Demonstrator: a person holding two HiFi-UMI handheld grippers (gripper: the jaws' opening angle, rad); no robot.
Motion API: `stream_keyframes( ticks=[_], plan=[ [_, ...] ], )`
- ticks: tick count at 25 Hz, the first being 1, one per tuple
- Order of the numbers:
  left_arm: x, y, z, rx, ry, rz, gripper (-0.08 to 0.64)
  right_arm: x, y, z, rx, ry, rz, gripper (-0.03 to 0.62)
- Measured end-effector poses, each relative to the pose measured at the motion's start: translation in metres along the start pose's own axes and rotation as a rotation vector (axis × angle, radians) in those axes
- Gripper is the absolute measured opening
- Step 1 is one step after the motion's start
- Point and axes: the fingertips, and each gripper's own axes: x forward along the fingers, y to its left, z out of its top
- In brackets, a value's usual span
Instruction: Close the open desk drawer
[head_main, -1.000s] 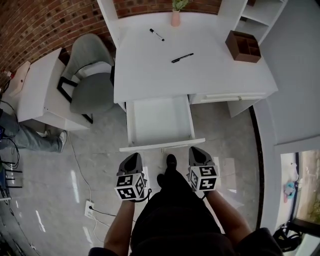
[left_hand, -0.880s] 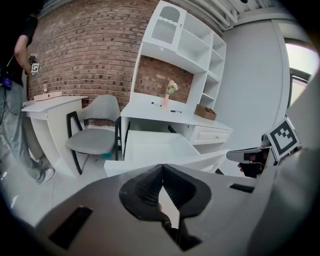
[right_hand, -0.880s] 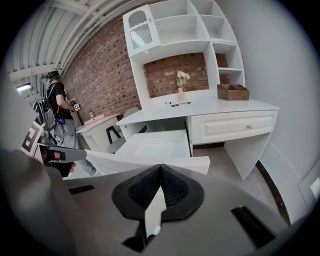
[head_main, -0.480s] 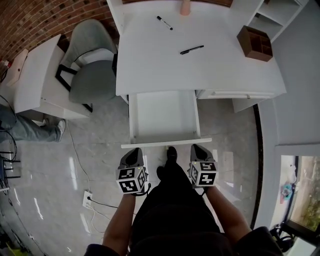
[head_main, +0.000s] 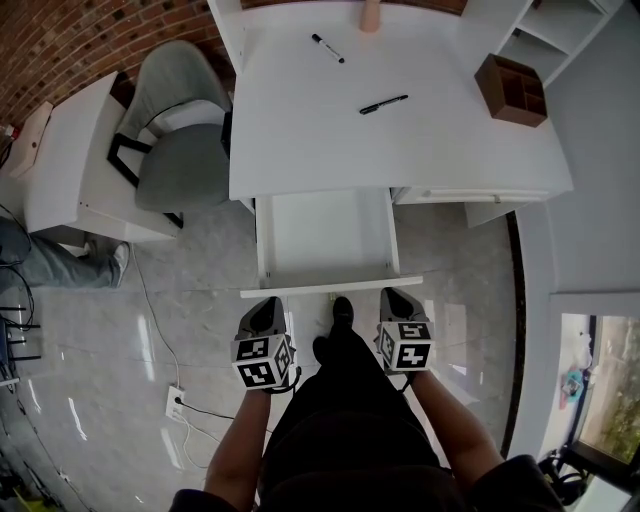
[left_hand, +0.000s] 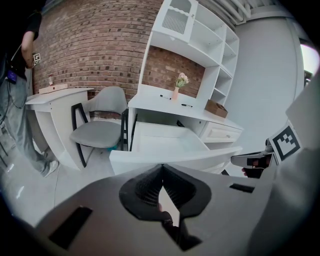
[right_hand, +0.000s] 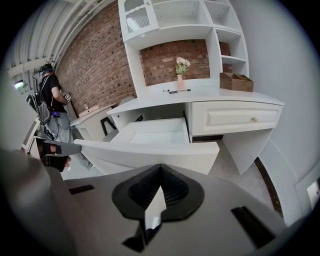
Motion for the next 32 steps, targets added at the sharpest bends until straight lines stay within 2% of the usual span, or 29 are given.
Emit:
stream_keyframes(
  ticks=[26, 32],
  plan=[
    [0.076, 0.022, 0.081, 0.022, -0.019, 0.059, 0.011, 0.074, -0.017, 0.083, -0.015, -0.008, 0.030, 0.005],
    [0.096, 0.026, 0.102, 0.008, -0.032, 0.080, 0.009, 0.093, -0.023, 0.105, -0.026, -0.019, 0.042, 0.005]
  ],
)
